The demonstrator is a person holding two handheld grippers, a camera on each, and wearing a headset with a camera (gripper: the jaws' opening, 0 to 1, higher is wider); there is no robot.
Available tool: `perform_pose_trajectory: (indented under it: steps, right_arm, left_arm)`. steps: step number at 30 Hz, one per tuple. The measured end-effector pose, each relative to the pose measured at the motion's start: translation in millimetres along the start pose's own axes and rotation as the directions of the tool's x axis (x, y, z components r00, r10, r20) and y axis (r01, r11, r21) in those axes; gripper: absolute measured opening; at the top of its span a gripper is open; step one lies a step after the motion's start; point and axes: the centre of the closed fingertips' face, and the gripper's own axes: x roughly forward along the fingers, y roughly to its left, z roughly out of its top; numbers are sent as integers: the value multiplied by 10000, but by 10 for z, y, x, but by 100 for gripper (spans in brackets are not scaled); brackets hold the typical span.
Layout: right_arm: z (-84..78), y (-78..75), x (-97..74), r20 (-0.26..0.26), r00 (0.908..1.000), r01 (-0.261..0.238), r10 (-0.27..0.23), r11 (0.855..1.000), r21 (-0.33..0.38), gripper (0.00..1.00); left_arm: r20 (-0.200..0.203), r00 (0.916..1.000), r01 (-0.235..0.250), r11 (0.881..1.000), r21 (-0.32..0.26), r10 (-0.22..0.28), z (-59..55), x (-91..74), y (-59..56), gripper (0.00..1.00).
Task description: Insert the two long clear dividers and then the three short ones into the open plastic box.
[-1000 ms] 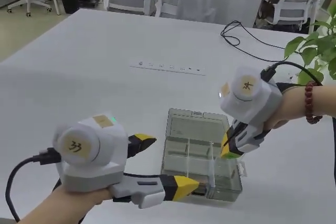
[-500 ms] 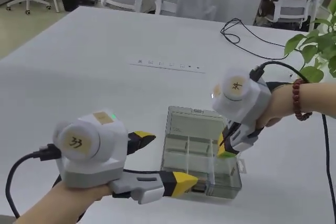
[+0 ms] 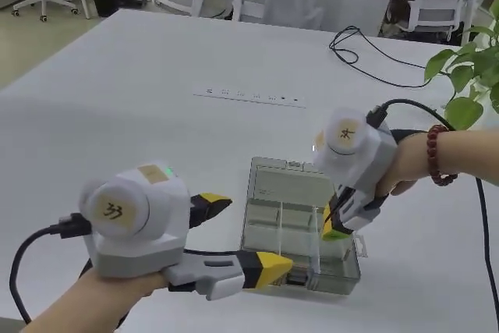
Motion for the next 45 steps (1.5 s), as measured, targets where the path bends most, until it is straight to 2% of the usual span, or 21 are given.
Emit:
perform_pose_trajectory:
  steps: [19, 23, 26, 27, 29, 31, 33, 34, 35, 36, 40, 43, 45]
  right_arm:
    - [-75, 2, 261, -110, 9998, -144, 147, 9995, 271, 3]
    - [-75, -3, 255, 100, 9999, -105, 101, 9988, 479, 3]
    - [-71, -8, 258, 436, 9989, 122, -159, 9965, 825, 3]
    - [-69, -14, 260, 515, 9982, 239, -297, 9936, 1103, 5]
    - [-93, -22, 250, 591, 9973, 353, -433, 9909, 1301, 16]
    - [-103, -30, 228, 791, 9952, 440, -570, 9867, 1565, 17]
    - [-89, -38, 191, 1132, 9907, 489, -755, 9738, 2221, 17]
    - [-76, -34, 177, 1290, 9887, 435, -765, 9694, 2417, 18]
    - [-55, -36, 146, 1544, 9840, 455, -888, 9634, 2641, 18]
    - [-74, -33, 121, 1506, 9842, 514, -933, 9639, 2614, 19]
    - [-54, -17, -2, 1991, 9698, 786, -1407, 9535, 2910, 24]
    - [-52, -36, -113, 2378, 9521, 1026, -1921, 9336, 3435, 30]
    - [-33, -35, -195, 2790, 9339, 1037, -2236, 9162, 3872, 34]
  left_arm:
    - [-146, 9997, -176, 9998, 106, 177, -29, -19, 7, 70]
    - [-310, 9989, -356, 9991, 214, 362, -72, -16, 43, 69]
    - [-299, 9989, -353, 9992, 203, 359, -74, -12, 43, 69]
    - [-314, 9989, -355, 9992, 199, 361, -74, -11, 42, 69]
    - [-331, 9987, -394, 9990, 193, 401, -73, -10, 47, 69]
    - [-329, 9986, -409, 9990, 156, 414, -70, -11, 50, 69]
    - [-236, 9988, -425, 9991, 57, 426, -56, -17, 57, 69]
    - [-10, 9992, -395, 9991, -156, 395, -27, -25, 64, 70]
    - [20, 9992, -397, 9988, -300, 397, -26, -33, 74, 70]
    - [20, 9992, -401, 9986, -353, 402, -28, -39, 85, 70]
    - [-231, 9981, -579, 9982, -135, 576, -62, -63, 120, 71]
    - [-336, 9975, -630, 9979, -124, 626, -72, -78, 136, 71]
    - [-427, 9968, -674, 9977, -16, 673, -73, -92, 141, 72]
